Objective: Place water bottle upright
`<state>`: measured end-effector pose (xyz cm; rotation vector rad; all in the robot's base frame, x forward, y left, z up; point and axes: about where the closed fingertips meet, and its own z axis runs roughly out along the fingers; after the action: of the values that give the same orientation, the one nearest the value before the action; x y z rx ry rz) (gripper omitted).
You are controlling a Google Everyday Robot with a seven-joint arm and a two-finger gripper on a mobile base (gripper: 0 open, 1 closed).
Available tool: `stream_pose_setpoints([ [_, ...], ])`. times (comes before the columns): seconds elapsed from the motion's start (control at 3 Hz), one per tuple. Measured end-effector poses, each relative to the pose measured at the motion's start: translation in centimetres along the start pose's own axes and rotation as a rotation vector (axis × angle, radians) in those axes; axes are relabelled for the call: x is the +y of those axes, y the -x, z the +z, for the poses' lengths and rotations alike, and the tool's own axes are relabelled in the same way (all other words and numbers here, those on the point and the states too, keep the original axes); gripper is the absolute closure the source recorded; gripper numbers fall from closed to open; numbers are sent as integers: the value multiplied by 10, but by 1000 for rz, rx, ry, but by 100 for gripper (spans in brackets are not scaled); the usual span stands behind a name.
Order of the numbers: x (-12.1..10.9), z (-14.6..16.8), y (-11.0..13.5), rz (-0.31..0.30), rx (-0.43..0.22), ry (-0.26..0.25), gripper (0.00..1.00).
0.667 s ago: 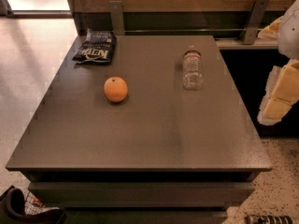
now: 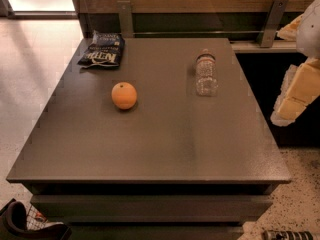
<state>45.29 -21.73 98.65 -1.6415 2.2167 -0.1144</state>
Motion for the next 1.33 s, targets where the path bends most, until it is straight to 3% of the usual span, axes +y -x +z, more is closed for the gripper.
stream_pose_setpoints([
  [0.67,-57,24,11,232,-120,-52,0],
  [1.33,-125,52,38,526,-269,-89,0],
])
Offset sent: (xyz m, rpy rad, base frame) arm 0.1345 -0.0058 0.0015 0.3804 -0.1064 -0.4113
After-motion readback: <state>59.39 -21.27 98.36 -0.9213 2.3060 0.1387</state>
